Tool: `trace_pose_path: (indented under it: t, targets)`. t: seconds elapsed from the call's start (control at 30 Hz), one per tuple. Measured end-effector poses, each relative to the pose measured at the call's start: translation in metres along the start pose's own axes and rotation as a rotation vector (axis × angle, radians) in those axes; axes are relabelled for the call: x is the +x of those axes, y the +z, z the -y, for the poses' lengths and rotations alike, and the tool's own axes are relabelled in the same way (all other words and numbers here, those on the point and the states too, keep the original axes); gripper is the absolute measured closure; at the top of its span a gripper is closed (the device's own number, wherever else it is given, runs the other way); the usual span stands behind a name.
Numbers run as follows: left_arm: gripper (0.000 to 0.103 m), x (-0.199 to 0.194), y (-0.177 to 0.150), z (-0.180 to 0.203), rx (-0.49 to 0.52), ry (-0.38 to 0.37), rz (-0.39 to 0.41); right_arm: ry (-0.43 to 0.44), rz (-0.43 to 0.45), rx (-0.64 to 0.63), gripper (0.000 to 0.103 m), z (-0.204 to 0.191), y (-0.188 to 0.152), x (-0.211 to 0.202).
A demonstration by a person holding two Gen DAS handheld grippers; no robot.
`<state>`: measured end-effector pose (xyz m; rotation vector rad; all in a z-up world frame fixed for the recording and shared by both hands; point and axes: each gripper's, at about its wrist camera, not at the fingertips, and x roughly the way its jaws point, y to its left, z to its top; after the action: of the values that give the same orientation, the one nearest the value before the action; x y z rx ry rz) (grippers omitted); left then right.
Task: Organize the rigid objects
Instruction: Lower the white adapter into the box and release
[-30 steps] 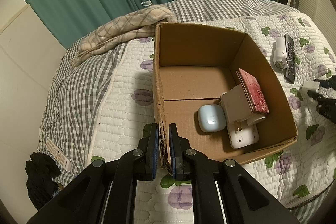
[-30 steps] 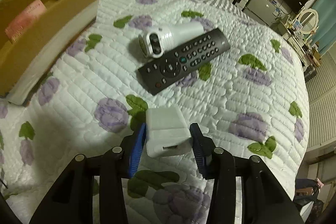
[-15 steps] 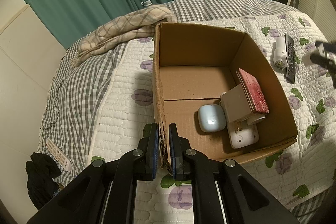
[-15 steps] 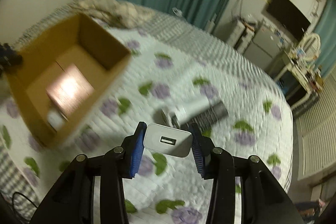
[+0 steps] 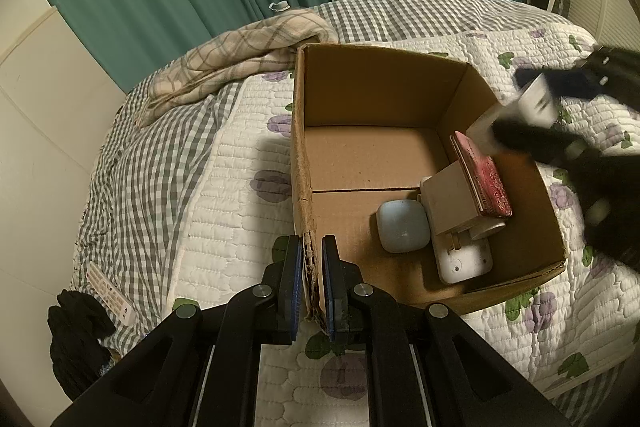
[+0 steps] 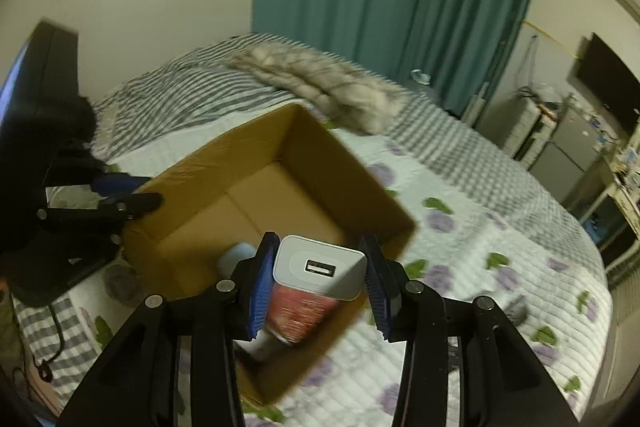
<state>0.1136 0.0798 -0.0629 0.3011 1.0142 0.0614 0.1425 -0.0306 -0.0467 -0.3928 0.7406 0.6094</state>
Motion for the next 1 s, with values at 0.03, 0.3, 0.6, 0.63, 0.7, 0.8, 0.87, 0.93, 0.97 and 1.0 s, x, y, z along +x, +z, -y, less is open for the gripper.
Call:
trace_pose_path:
  t: [0.03, 0.3, 0.6, 0.63, 0.7, 0.8, 0.87, 0.93, 0.97, 1.0]
  targets:
    - [0.095, 0.0, 0.0, 0.0, 0.0, -0.001, 0.001, 0.009, -0.01, -0.002, 0.062, -0.004, 0.0, 0.006]
    - [0.095, 0.001, -0.001, 0.0, -0.001, -0.004, 0.001, 0.038, -0.025, -0.026, 0.062, -0.023, -0.005, 0.02]
    - [0.095, 0.001, -0.001, -0.001, -0.001, -0.006, 0.0, 0.07, 0.009, -0.013, 0.057, -0.025, -0.01, 0.011]
    - [0.095, 0.001, -0.001, -0.001, -0.001, -0.004, 0.001, 0.068, 0.028, -0.005, 0.044, -0.022, -0.01, 0.005]
    - [0.095, 0.001, -0.001, -0.001, -0.001, -0.007, 0.0, 0.067, 0.076, 0.012, 0.033, -0.012, -0.01, -0.01]
    - [0.095, 0.002, -0.001, -0.001, -0.003, -0.004, -0.007, 0.037, 0.108, 0.038, 0.033, 0.013, -0.011, -0.028]
    - [0.095, 0.002, -0.002, -0.001, -0.004, -0.004, -0.001, -0.022, 0.111, 0.076, 0.03, 0.038, -0.016, -0.037]
    - [0.095, 0.001, -0.001, -0.002, -0.007, -0.008, 0.0, -0.069, 0.107, 0.117, 0.029, 0.06, -0.021, -0.044]
    - [0.095, 0.001, -0.001, -0.002, -0.006, -0.006, -0.001, -0.093, 0.105, 0.141, 0.029, 0.072, -0.025, -0.047]
    - [0.095, 0.001, -0.001, -0.001, -0.005, -0.004, -0.001, -0.129, 0.096, 0.176, 0.029, 0.087, -0.03, -0.05]
